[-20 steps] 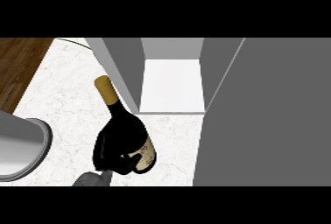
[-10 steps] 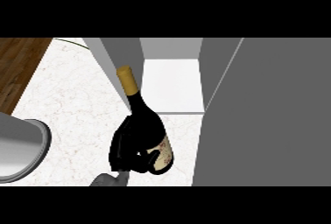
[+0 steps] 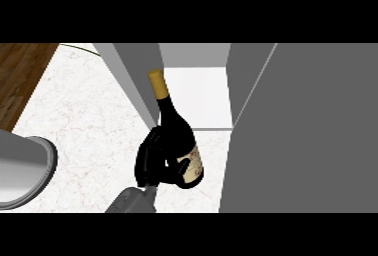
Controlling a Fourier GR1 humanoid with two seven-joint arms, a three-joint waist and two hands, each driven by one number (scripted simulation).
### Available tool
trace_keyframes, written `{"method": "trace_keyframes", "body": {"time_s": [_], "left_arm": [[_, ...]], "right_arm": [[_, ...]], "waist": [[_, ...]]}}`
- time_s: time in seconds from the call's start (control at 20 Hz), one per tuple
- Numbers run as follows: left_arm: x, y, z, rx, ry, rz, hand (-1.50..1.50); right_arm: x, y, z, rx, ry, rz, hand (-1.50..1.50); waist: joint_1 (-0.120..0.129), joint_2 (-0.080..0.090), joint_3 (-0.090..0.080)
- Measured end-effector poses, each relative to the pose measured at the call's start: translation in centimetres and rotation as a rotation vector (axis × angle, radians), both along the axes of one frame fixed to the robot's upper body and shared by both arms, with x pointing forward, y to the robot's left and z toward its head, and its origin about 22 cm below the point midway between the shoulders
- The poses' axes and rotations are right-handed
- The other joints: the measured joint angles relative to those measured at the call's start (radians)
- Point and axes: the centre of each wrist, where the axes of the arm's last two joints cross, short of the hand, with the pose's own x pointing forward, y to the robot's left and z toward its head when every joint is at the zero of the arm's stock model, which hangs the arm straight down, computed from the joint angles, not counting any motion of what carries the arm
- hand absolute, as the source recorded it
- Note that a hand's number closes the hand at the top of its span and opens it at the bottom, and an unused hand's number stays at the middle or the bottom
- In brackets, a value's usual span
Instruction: Pick up the wine, place it into the cabinet and close the cabinet
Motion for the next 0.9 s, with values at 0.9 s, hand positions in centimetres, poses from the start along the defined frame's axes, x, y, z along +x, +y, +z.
{"method": "trace_keyframes", "body": {"time_s": [0.9], "left_arm": [[6.6,-2.1,2.0,0.024,-0.047,0.043,1.5]], "right_arm": [[0.9,-1.3,-0.5,0.015,-0.019,0.007,-1.5]], "waist": [[-0.009,0.002,0.0]]}}
